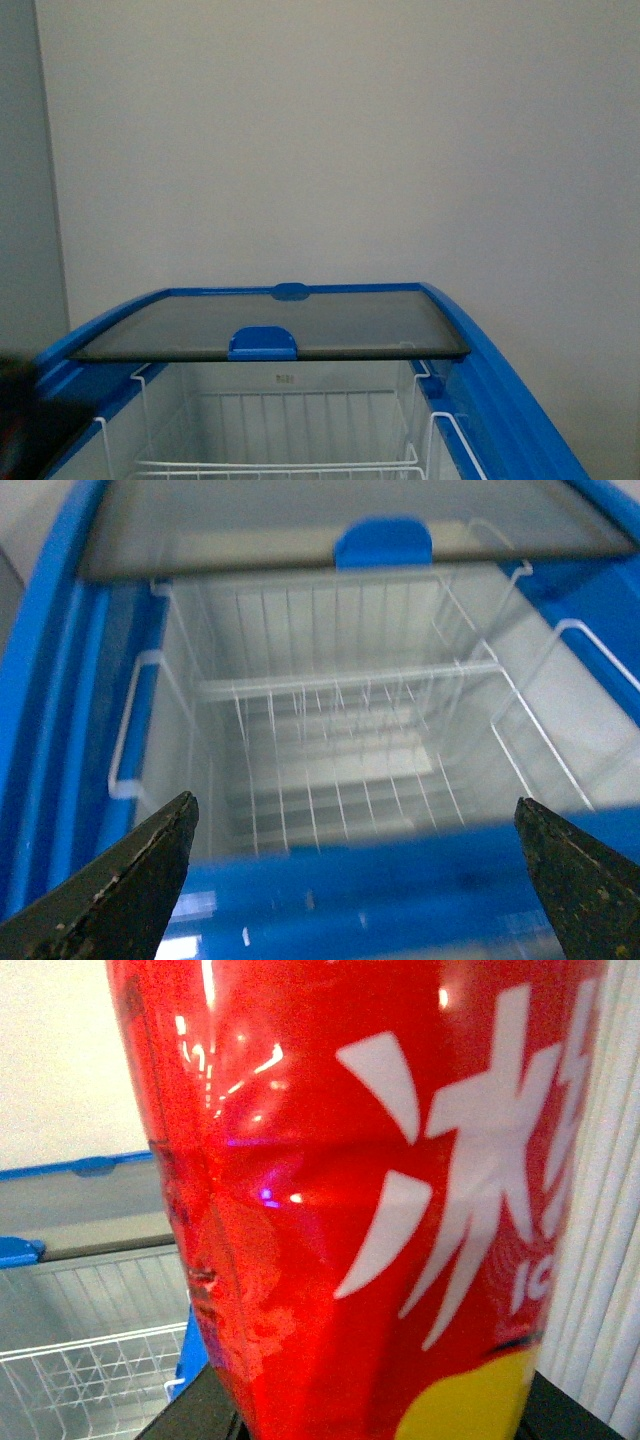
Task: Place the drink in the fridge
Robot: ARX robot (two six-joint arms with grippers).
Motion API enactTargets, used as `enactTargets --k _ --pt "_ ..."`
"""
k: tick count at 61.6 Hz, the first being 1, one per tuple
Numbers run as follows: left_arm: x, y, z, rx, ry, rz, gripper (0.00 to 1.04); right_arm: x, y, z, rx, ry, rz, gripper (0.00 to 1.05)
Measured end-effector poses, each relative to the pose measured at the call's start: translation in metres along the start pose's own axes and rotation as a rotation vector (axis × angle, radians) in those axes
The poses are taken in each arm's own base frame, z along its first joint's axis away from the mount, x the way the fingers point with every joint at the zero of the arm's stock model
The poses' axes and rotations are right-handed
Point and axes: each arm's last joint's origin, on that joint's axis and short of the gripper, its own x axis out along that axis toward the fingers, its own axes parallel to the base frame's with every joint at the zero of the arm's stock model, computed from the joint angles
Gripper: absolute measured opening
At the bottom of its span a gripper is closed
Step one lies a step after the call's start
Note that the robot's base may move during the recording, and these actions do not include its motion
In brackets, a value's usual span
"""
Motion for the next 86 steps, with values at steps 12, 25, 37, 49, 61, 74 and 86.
enactTargets --k 12,25,37,49,61,74,86 --pt "-0.087 0.005 -0.102 -0.009 -0.22 0.243 0.62 0.0 0.0 0.0 0.0 0.0 -0.003 0.37" --pt "-0.096 0.013 -0.11 -0.004 -0.316 0.216 0.19 0.016 0.007 0.009 -0.453 0.268 0.181 0.37" --pt "-0.098 0.022 -0.11 -0.005 -0.318 0.248 0.03 0.101 0.053 0.033 -0.849 0.2 0.38 0.37" --pt "-0.098 0.022 -0.11 -0.005 -0.318 0.249 0.03 0.162 0.117 -0.013 -1.285 0.272 0.614 0.37" --pt "-0.098 0.022 -0.11 -0.005 -0.318 0.25 0.03 0.182 0.168 -0.04 -1.34 0.238 0.696 0.37" --pt "-0.098 0.022 -0.11 -0.005 -0.318 0.25 0.03 0.2 0.203 -0.084 -1.343 0.239 0.741 0.37" --pt "-0.098 0.022 -0.11 -0.005 -0.318 0.25 0.03 0.222 0.221 -0.122 -1.356 0.274 0.739 0.37"
